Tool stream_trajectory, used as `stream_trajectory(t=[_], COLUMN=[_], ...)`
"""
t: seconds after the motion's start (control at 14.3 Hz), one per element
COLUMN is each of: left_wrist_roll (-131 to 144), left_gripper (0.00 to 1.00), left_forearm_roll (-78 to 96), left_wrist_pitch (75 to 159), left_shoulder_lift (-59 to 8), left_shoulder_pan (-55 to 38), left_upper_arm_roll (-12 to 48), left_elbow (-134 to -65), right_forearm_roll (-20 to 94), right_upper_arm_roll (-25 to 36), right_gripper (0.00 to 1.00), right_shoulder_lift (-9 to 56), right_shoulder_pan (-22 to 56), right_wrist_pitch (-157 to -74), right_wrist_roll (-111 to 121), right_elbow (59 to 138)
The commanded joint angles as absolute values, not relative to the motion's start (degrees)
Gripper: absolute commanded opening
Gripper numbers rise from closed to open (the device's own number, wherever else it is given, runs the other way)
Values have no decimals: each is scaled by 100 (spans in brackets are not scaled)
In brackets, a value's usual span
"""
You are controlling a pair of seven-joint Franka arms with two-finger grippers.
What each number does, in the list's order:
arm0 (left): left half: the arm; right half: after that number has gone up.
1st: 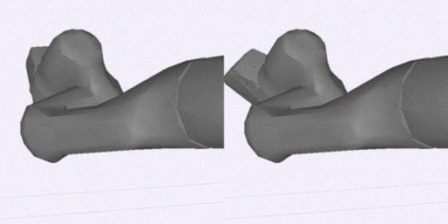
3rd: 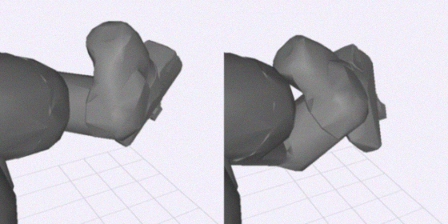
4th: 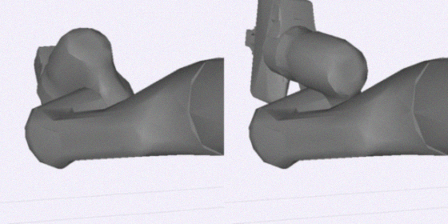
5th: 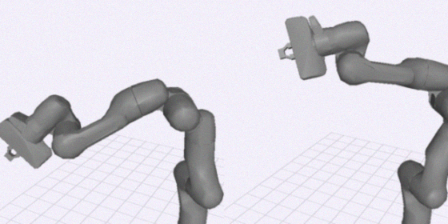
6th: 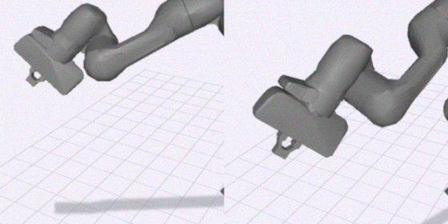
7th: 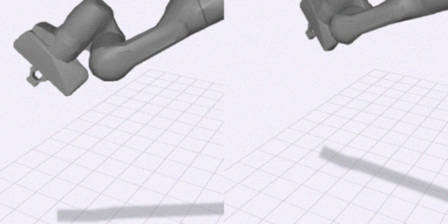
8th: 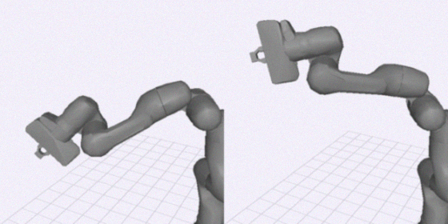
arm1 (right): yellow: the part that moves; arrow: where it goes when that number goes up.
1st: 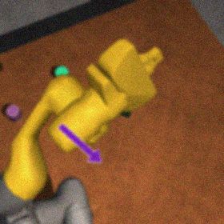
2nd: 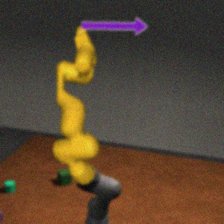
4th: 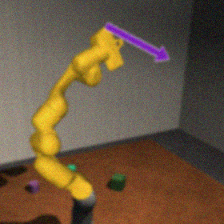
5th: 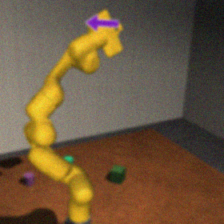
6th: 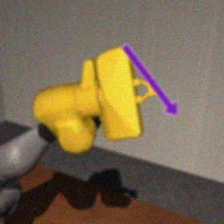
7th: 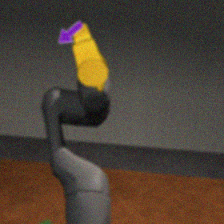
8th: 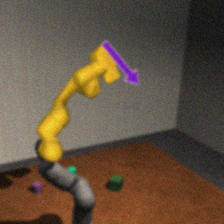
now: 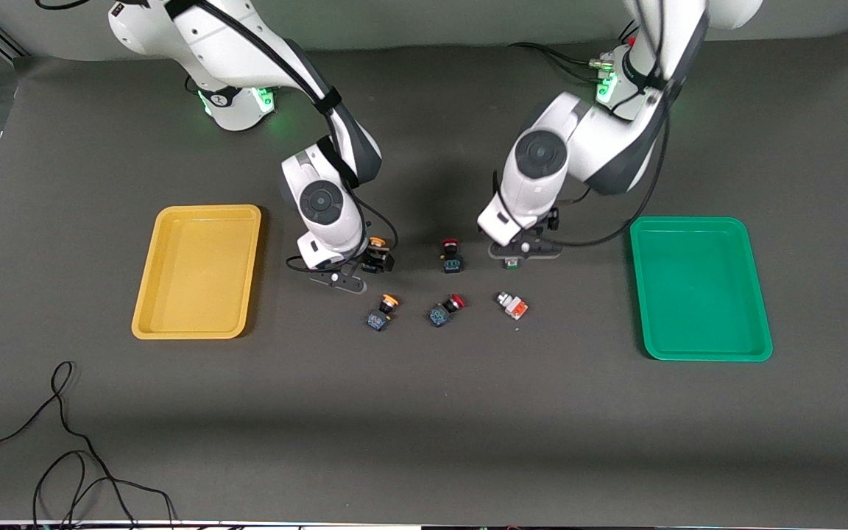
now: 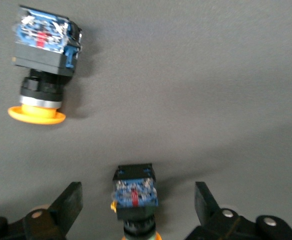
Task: Place green and yellow buttons in trays
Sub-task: 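Grasp yellow button with the right gripper while the left gripper grasps green button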
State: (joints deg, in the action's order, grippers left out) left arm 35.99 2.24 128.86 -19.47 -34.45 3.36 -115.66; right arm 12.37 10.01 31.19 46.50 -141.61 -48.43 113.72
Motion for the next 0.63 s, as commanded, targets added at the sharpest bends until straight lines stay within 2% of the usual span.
stream_trajectory(t=[0.0, 0.07, 0.14, 0.21, 0.28, 0.35, 0.56], left_wrist_roll=[3639, 3613, 3595, 3595, 3603, 3604, 3665], left_gripper=[100, 100, 100, 100, 100, 100, 93], left_forearm_roll=[272, 272, 272, 272, 281, 290, 290], left_wrist_pitch=[13288, 13324, 13368, 13438, 13465, 13491, 13614], left_shoulder_lift=[-2477, -2496, -2496, -2540, -2644, -2733, -2856], left_shoulder_pan=[-3516, -3507, -3489, -3472, -3463, -3463, -3463], left_upper_arm_roll=[290, 290, 290, 290, 290, 290, 290], left_elbow=[-11522, -11592, -11645, -11646, -11646, -11646, -11646], right_forearm_roll=[1450, 1468, 1476, 1477, 1477, 1477, 1477], right_upper_arm_roll=[1055, 1055, 1055, 1055, 1055, 1055, 1134], right_gripper=[96, 94, 86, 65, 31, 1, 0], right_shoulder_lift=[3234, 3252, 3261, 3261, 3252, 3252, 3086], right_shoulder_pan=[4912, 5000, 5001, 5001, 5001, 4992, 4896], right_wrist_pitch=[-14720, -14809, -14844, -14836, -14819, -14810, -14600], right_wrist_roll=[-5185, -5264, -5308, -5309, -5309, -5317, -5195], right_elbow=[11557, 11601, 11610, 11619, 11619, 11619, 11558])
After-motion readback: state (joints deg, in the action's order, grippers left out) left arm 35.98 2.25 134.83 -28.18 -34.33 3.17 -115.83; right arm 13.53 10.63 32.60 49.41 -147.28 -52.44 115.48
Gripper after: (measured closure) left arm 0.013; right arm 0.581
